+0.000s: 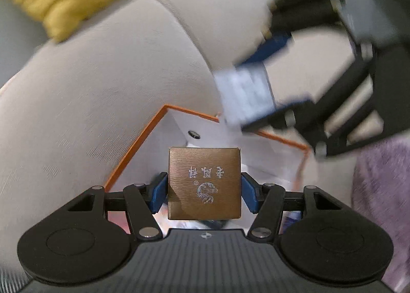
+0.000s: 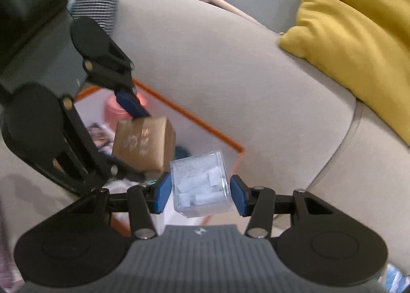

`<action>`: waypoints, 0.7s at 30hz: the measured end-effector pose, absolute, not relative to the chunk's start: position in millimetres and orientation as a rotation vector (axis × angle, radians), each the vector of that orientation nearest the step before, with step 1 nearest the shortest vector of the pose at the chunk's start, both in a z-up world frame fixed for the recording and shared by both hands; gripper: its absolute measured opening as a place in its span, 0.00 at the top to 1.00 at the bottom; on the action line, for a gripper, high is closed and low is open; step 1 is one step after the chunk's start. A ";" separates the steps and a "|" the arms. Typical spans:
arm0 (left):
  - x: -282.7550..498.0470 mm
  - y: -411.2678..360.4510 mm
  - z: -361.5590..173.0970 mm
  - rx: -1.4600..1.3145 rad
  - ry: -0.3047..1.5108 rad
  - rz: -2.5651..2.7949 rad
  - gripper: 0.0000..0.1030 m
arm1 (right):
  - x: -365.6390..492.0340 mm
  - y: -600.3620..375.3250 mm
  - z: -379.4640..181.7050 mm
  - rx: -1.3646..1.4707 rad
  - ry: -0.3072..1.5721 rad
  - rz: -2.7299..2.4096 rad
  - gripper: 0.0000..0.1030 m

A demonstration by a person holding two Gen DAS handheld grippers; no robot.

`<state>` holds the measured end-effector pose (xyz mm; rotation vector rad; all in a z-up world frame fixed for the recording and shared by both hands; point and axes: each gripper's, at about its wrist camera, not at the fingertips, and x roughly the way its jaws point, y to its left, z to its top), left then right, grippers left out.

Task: Organize rigid objects
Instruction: 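Lift the brown gift box with the left gripper while the right lifts the cube box toward the orange box, then lower the gift box into the box with the left gripper while the right lowers the cube box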

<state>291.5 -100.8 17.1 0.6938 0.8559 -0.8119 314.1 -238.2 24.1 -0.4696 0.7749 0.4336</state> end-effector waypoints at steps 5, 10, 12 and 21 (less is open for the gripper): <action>320.1 -126.3 -27.8 0.875 0.853 -0.859 0.34 | 347.6 -252.5 3.7 -0.508 0.788 0.393 0.50; 332.8 -141.7 -68.8 1.020 0.832 -0.939 0.33 | 372.2 -262.1 -18.1 -0.486 0.820 0.399 0.50; 331.9 -145.3 -79.7 1.058 0.801 -0.975 0.33 | 378.5 -260.6 -24.1 -0.492 0.819 0.405 0.50; 338.8 -147.8 -114.4 1.103 0.724 -0.898 0.26 | 382.9 -262.8 -31.9 -0.498 0.814 0.407 0.50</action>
